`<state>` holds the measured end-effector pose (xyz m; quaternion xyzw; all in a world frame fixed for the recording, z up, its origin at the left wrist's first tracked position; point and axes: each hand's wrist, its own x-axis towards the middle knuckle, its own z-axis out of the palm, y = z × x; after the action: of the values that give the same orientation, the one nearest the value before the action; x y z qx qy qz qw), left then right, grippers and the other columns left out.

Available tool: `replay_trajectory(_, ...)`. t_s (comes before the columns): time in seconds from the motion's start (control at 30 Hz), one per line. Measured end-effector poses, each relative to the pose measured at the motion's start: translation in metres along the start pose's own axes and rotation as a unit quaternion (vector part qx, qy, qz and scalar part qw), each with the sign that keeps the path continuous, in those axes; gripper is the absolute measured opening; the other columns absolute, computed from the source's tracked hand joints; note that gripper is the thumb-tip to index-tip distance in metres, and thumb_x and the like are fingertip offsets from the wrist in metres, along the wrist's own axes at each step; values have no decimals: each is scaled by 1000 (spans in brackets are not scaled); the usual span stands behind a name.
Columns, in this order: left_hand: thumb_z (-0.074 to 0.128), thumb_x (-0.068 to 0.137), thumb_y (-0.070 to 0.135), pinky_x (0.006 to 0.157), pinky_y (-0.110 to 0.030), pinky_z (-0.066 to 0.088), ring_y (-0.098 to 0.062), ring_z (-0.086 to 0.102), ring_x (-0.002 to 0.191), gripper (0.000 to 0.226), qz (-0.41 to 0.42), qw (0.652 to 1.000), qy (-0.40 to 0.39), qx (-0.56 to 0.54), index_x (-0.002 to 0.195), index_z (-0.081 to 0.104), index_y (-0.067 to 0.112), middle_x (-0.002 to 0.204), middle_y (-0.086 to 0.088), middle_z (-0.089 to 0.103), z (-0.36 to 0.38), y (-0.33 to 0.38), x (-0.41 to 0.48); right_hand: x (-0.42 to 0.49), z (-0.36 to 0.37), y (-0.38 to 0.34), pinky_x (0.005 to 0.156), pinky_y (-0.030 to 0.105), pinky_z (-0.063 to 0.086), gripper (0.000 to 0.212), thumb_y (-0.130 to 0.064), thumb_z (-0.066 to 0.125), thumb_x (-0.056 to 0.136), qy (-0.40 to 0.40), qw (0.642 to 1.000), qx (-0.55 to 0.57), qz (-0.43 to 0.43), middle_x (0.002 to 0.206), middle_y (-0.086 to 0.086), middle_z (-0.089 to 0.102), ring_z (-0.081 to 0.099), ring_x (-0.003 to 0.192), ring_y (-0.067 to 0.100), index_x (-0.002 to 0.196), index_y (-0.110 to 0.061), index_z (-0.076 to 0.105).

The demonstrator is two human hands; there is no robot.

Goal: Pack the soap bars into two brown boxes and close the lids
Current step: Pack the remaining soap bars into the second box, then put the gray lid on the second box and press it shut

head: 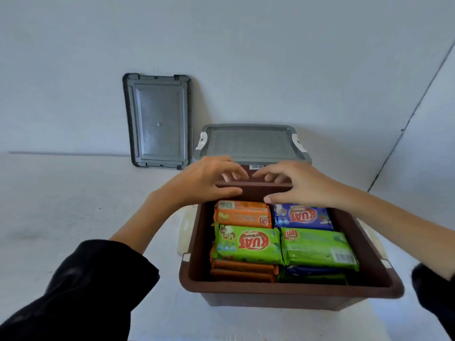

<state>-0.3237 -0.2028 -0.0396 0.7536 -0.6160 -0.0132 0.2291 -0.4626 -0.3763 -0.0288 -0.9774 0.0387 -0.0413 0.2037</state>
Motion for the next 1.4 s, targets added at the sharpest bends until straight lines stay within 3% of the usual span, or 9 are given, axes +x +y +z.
replay_trajectory(0.13, 66, 83, 22, 73, -7, 43, -5, 57, 89, 27, -43, 992, 122, 12, 110, 64, 19, 100, 9, 57, -36, -37, -9, 48, 1, -31, 86, 24, 36, 56, -34, 68, 80, 60, 997, 17, -45, 124, -1, 53, 47, 102, 6, 131, -38, 45)
replay_trajectory(0.3, 64, 85, 21, 87, -29, 48, -13, 54, 102, 32, -116, 968, 221, 4, 116, 60, 22, 112, 0, 54, -75, -101, -22, 123, 8, -65, 93, 26, 32, 60, -30, 66, 83, 100, 992, 32, -62, 126, 7, 47, 43, 118, 16, 137, -34, 39)
replay_trajectory(0.4, 64, 85, 21, 92, -32, 46, -13, 50, 106, 36, -158, 951, 266, 4, 120, 57, 22, 118, -3, 50, -90, -141, -23, 178, 19, -75, 96, 32, 34, 62, -31, 66, 82, 126, 990, 29, -49, 125, 12, 46, 41, 121, 26, 137, -36, 38)
replay_trajectory(0.67, 67, 83, 30, 101, -29, 29, -26, 29, 130, 65, -245, 926, 284, -42, 139, 35, 26, 139, -11, 26, -95, -244, -4, 293, 60, -84, 108, 44, 26, 75, -31, 63, 85, 142, 988, 30, 55, 148, 20, 8, 13, 136, 39, 145, -39, 17)
replay_trajectory(0.83, 69, 80, 33, 110, -45, 26, -35, 17, 137, 79, -284, 918, 265, -76, 144, 23, 32, 147, -14, 8, -73, -299, 14, 331, 96, -70, 114, 48, 15, 88, -29, 65, 84, 143, 978, 60, 140, 150, 25, -20, -6, 141, 44, 145, -44, 2)
replay_trajectory(1.1, 76, 73, 35, 110, -50, 24, -41, 11, 138, 97, -315, 910, 262, -72, 146, 12, 39, 151, -15, -8, -38, -346, 26, 348, 121, -51, 115, 47, 11, 90, -25, 62, 87, 107, 977, 82, 164, 152, 26, -12, -6, 143, 39, 144, -45, -4)
replay_trajectory(1.17, 77, 72, 33, 109, -49, 27, -41, 14, 137, 102, -314, 910, 261, -66, 145, 7, 40, 150, -16, -5, -32, -352, 26, 350, 121, -49, 112, 43, 22, 89, -21, 61, 87, 114, 978, 84, 156, 150, 25, 0, 15, 140, 40, 144, -46, -2)
replay_trajectory(1.27, 79, 71, 27, 104, -46, 35, -39, 26, 129, 101, -313, 905, 286, -41, 145, 11, 40, 147, -17, 7, -29, -353, 27, 351, 121, -46, 100, 36, 37, 87, -19, 63, 86, 159, 974, 64, 145, 136, 18, 23, 45, 115, 35, 144, -47, 4)
replay_trajectory(1.4, 80, 69, 30, 105, -45, 36, -34, 30, 126, 99, -300, 899, 316, -40, 145, 16, 38, 143, -15, 15, -38, -343, 26, 349, 115, -49, 93, 31, 42, 85, -13, 63, 85, 236, 963, 48, 121, 128, 16, 28, 44, 112, 30, 144, -45, 10)
